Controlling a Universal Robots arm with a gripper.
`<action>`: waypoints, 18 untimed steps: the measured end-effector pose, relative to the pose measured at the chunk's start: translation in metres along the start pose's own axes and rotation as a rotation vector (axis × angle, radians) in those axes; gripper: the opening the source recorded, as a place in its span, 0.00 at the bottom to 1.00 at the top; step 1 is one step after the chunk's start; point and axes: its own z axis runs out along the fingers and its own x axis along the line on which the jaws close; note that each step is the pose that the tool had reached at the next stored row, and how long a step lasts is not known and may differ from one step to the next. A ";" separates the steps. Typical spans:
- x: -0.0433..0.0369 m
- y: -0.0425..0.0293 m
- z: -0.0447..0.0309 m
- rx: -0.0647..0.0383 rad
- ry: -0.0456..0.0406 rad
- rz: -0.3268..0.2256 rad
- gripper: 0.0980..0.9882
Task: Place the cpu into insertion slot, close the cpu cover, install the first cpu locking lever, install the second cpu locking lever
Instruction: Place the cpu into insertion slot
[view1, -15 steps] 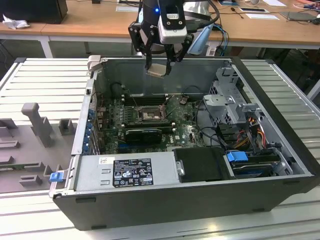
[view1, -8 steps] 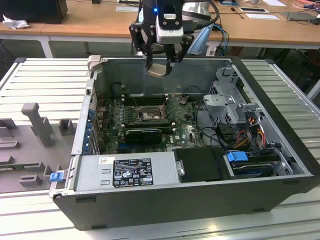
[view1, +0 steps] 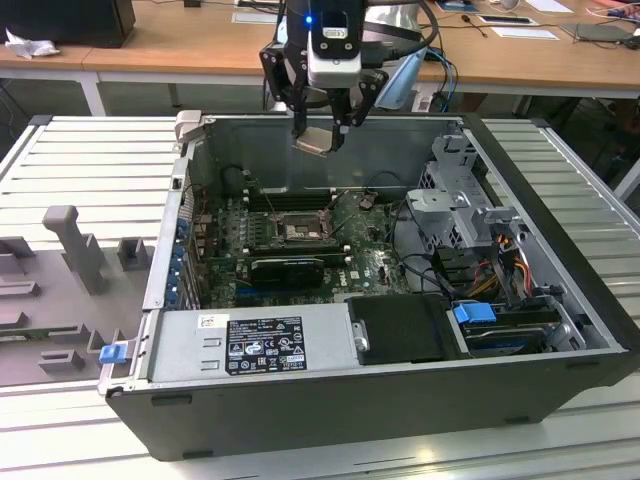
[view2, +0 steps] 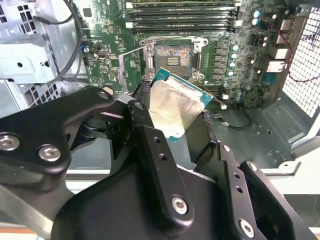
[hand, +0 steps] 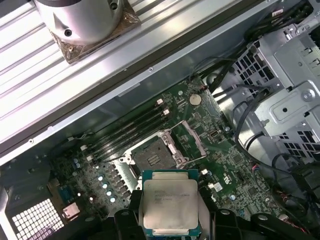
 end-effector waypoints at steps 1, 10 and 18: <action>0.0000 0.0000 0.0000 0.000 -0.0005 0.005 0.48; 0.0000 0.0000 0.0000 -0.001 -0.0057 0.064 0.48; -0.0001 -0.0001 0.0019 -0.002 -0.0113 0.126 0.48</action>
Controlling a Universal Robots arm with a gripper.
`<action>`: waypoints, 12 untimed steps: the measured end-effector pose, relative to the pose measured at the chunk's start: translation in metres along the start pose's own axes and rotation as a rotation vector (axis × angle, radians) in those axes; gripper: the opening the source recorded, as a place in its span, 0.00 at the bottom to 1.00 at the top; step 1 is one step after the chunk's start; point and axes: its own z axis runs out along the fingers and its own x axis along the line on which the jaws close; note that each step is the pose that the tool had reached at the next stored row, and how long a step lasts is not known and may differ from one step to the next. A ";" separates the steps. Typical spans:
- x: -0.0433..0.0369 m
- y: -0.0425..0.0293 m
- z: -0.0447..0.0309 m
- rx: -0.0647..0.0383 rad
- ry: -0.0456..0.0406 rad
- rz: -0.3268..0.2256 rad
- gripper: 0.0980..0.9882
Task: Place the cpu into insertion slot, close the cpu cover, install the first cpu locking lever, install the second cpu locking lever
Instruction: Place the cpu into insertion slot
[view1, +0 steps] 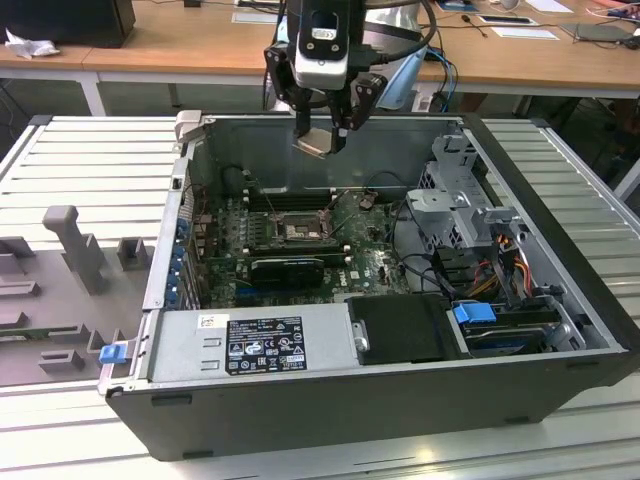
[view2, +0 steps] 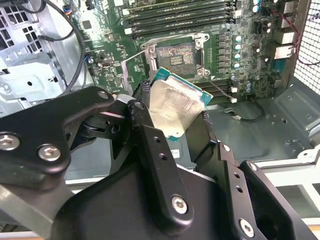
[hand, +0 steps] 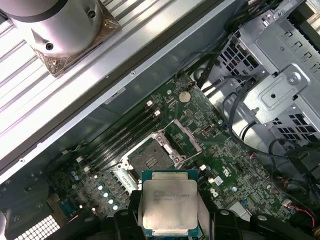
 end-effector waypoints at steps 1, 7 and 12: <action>0.0000 0.0000 0.0006 0.000 -0.0003 0.002 0.48; -0.0001 -0.0001 0.0013 -0.002 -0.0102 0.111 0.48; 0.0010 -0.0010 0.0013 -0.002 -0.0138 0.151 0.48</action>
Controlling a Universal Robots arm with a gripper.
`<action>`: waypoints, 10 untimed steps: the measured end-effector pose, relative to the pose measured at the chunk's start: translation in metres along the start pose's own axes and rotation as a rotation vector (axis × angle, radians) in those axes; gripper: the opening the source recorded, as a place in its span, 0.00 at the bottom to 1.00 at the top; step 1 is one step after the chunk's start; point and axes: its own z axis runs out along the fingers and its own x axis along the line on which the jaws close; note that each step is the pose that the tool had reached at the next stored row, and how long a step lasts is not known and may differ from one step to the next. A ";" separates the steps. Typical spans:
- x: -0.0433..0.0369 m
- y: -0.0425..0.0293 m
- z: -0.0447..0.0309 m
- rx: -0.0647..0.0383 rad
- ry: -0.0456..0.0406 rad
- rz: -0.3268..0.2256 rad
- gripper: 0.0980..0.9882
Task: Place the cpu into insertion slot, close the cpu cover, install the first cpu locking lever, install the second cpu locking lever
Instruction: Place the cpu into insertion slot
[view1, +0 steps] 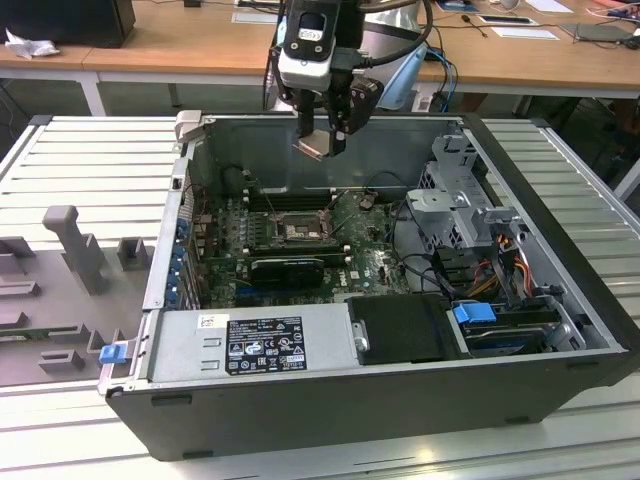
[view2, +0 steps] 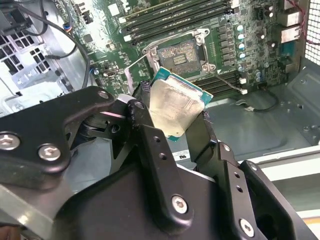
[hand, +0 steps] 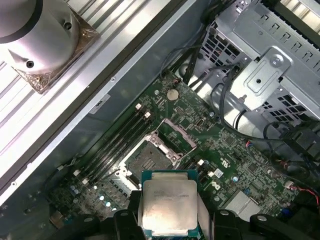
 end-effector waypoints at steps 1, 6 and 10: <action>0.0000 0.0000 0.0000 0.000 -0.0002 0.003 0.48; 0.0001 -0.0001 0.0003 -0.001 -0.0058 0.066 0.48; 0.0001 -0.0001 0.0005 -0.002 -0.0101 0.114 0.48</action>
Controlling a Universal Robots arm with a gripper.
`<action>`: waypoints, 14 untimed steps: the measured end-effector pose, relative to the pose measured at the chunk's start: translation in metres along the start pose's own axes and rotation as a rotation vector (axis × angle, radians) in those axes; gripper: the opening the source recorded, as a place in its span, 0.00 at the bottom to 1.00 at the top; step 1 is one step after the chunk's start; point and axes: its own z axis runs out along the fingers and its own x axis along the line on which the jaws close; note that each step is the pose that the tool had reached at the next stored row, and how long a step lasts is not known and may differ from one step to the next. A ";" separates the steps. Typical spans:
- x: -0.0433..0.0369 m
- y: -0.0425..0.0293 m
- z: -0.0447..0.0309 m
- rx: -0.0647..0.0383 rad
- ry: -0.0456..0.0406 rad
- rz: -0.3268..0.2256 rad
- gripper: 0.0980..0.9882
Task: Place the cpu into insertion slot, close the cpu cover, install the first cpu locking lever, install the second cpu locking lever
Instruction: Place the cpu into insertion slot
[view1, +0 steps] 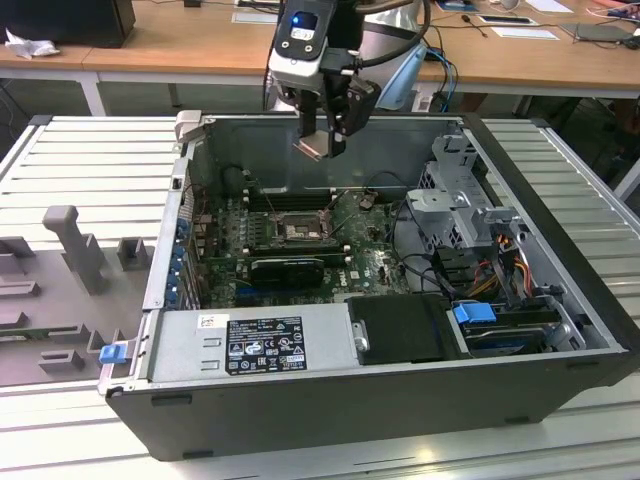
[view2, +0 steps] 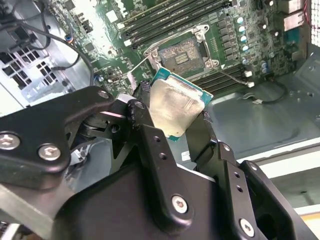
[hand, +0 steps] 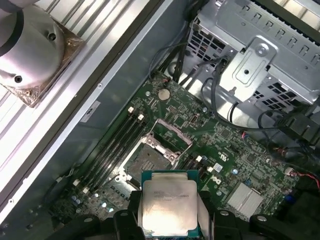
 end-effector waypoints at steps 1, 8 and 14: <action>0.0000 0.0000 0.0001 0.000 -0.0019 0.021 0.48; 0.0000 -0.0001 0.0005 -0.002 -0.0103 0.116 0.48; 0.0000 -0.0001 0.0012 -0.004 -0.0196 0.219 0.48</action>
